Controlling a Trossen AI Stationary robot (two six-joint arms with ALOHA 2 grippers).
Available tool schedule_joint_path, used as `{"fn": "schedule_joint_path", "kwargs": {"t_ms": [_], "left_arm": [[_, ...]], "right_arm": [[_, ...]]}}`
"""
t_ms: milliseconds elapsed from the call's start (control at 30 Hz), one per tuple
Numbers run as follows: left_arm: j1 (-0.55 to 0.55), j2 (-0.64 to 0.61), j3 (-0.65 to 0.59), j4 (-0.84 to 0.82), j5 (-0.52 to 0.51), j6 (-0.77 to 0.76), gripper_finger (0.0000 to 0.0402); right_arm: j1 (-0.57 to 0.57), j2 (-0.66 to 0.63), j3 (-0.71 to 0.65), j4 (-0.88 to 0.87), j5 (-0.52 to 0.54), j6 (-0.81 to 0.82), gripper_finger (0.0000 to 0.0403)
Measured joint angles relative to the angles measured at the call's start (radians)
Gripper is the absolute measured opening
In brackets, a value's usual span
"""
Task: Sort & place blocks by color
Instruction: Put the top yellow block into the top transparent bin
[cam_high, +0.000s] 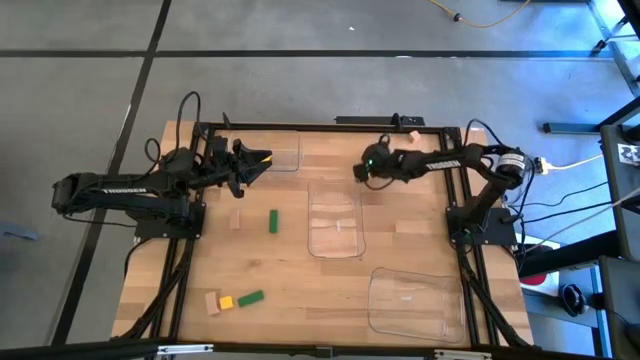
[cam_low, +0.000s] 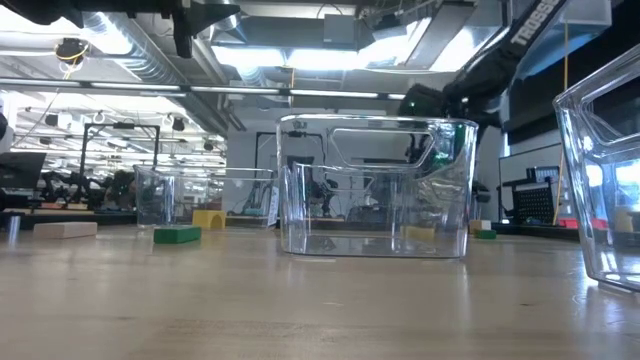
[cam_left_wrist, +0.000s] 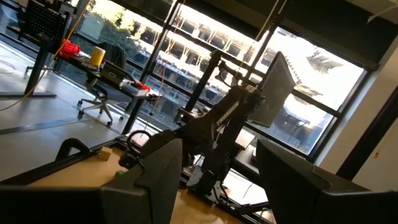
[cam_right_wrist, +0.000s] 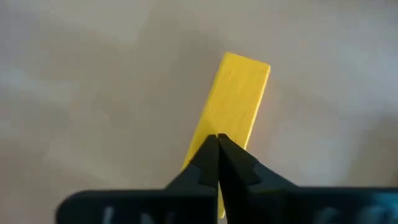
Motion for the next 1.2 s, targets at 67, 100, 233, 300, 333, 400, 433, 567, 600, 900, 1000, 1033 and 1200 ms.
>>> {"fn": "schedule_joint_path", "kwargs": {"t_ms": [67, 100, 233, 300, 333, 400, 433, 567, 600, 900, 1000, 1033, 1200], "left_arm": [[0.0, 0.0, 0.0, 0.0, 0.001, 0.0, 0.0199], [0.0, 0.0, 0.0, -0.001, 0.001, 0.0, 0.0199], [0.0, 0.0, 0.0, -0.003, 0.001, 0.0, 0.0199], [0.0, 0.0, 0.0, -0.005, 0.001, 0.0, 0.0199], [0.0, 0.0, 0.0, -0.005, 0.001, 0.0, 0.0199], [0.0, 0.0, 0.0, -0.005, 0.001, 0.0, 0.0199], [0.0, 0.0, 0.0, -0.005, 0.001, 0.0, 0.0199], [0.0, 0.0, 0.0, -0.006, 0.001, 0.0, 0.0199], [0.0, 0.0, 0.0, -0.006, 0.001, 0.0, 0.0199], [0.0, 0.0, 0.0, -0.006, 0.001, 0.0, 0.0199], [0.0, 0.0, 0.0, -0.006, -0.005, -0.001, 0.0199], [0.0, 0.0, 0.0, -0.006, -0.011, 0.0, 0.0199], [0.0, 0.0, 0.0, -0.006, -0.035, -0.001, 0.0199]], "right_arm": [[0.048, -0.023, 0.0, -0.076, -0.004, -0.004, 0.0], [0.069, -0.039, 0.0, -0.121, -0.014, -0.003, 0.0], [0.119, -0.128, -0.01, -0.291, -0.05, -0.002, 0.0], [0.123, -0.177, -0.016, -0.357, -0.068, 0.002, 0.0], [0.123, -0.203, -0.018, -0.371, -0.073, 0.003, 0.0], [0.118, -0.266, -0.013, -0.366, -0.105, 0.011, 0.0], [0.113, -0.297, -0.012, -0.37, -0.127, 0.03, 0.0], [0.109, -0.404, -0.012, -0.414, -0.218, 0.135, 0.0011], [0.109, -0.423, -0.011, -0.431, -0.232, 0.159, 0.0015], [0.088, -0.463, -0.032, -0.564, -0.259, 0.238, 0.0116], [0.076, -0.448, -0.071, -0.458, -0.256, 0.25, 0.0179], [0.072, -0.439, -0.084, -0.42, -0.254, 0.263, 0.02], [0.05, -0.368, -0.109, -0.361, -0.195, 0.274, 0.0273]]}}
